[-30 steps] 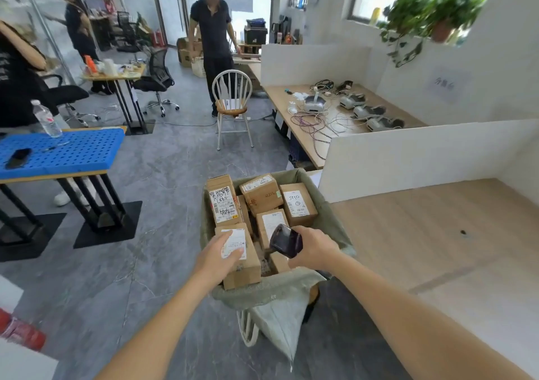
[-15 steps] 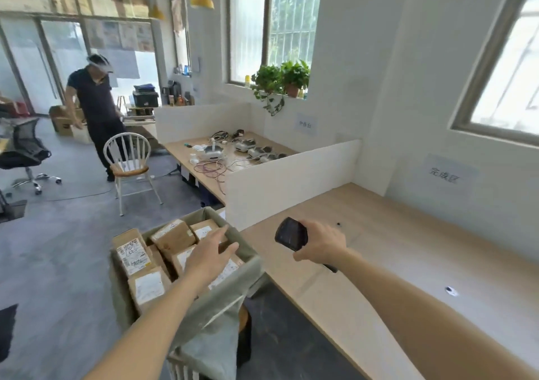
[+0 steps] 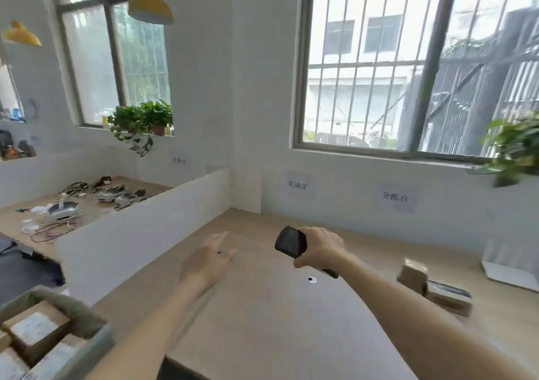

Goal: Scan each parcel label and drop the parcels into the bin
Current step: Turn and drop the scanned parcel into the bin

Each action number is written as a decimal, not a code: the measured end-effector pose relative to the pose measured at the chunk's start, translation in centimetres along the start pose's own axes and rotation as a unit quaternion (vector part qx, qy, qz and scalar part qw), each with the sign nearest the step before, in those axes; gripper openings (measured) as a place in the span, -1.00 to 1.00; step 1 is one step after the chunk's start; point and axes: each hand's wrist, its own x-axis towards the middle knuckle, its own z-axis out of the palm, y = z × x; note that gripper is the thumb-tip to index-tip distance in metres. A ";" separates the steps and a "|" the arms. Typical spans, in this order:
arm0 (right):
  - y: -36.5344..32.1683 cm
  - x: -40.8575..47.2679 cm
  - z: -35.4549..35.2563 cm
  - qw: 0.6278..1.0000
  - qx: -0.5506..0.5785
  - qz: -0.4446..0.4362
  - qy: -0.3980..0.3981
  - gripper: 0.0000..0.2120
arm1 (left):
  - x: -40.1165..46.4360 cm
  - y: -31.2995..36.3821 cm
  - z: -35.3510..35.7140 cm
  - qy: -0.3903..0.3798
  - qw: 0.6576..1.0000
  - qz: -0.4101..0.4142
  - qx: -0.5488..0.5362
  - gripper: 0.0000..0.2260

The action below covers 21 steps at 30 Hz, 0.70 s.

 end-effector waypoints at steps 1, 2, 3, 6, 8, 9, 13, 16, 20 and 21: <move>2.5 -0.2 -0.9 1.000 -0.004 0.014 0.006 -0.51 | 0.5 2.2 1.4 -0.011 1.000 0.012 -0.002 -0.46; 4.9 -0.6 -1.7 1.000 -0.006 0.028 0.013 -0.51 | 1.0 4.3 2.8 -0.021 0.999 0.024 -0.008 -0.45; 7.4 -1.1 -2.5 0.999 -0.008 0.040 0.020 -0.52 | 1.6 6.4 4.3 -0.029 0.999 0.035 -0.014 -0.45; 14.7 -3.0 -4.7 0.997 -0.019 0.071 0.035 -0.50 | 2.6 12.4 9.0 -0.048 0.996 0.064 -0.024 -0.44; 19.4 -4.5 -5.7 0.994 -0.025 0.099 0.037 -0.50 | 2.8 16.3 12.2 -0.059 0.994 0.083 -0.037 -0.44; 21.7 -5.3 -6.2 0.992 -0.025 0.118 0.034 -0.51 | 2.7 18.3 13.7 -0.067 0.993 0.089 -0.046 -0.44; 29.8 -8.5 -7.7 0.980 -0.021 0.195 0.040 -0.57 | 2.3 25.1 19.2 -0.111 0.986 0.114 -0.049 -0.43; 34.8 -10.4 -8.3 0.968 -0.022 0.241 0.064 -0.58 | 2.6 29.4 22.9 -0.140 0.980 0.137 -0.046 -0.42; 40.6 -12.4 -8.4 0.951 -0.021 0.293 0.101 -0.54 | 2.8 34.0 27.9 -0.176 0.970 0.161 -0.044 -0.42; 41.9 -12.8 -8.3 0.946 -0.021 0.307 0.101 -0.53 | 2.9 35.1 29.1 -0.183 0.968 0.169 -0.042 -0.42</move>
